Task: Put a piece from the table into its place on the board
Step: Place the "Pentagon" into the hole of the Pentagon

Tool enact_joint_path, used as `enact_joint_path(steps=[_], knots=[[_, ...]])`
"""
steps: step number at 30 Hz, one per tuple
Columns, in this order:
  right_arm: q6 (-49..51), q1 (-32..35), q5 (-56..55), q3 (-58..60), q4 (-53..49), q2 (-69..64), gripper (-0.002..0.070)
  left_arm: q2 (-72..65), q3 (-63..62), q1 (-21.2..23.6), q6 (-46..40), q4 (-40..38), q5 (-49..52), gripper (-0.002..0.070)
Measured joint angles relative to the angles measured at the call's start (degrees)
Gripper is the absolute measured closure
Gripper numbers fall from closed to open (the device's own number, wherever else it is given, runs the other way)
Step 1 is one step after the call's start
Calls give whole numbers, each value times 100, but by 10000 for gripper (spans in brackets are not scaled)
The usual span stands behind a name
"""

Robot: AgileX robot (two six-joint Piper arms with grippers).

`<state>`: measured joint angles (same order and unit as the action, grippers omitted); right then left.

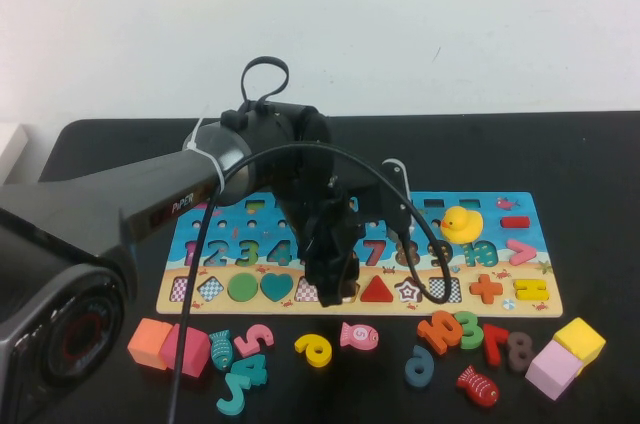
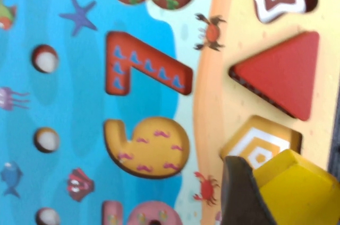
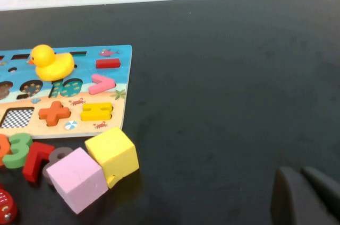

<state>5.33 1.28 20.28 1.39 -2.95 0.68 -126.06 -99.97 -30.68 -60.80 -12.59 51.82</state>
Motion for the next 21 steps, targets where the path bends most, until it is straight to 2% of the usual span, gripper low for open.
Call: enact_joint_path(steps=[21], knots=[[0, 0, 0, 0, 0, 0, 657, -211, -8, 0, -485, -90, -228, 356]])
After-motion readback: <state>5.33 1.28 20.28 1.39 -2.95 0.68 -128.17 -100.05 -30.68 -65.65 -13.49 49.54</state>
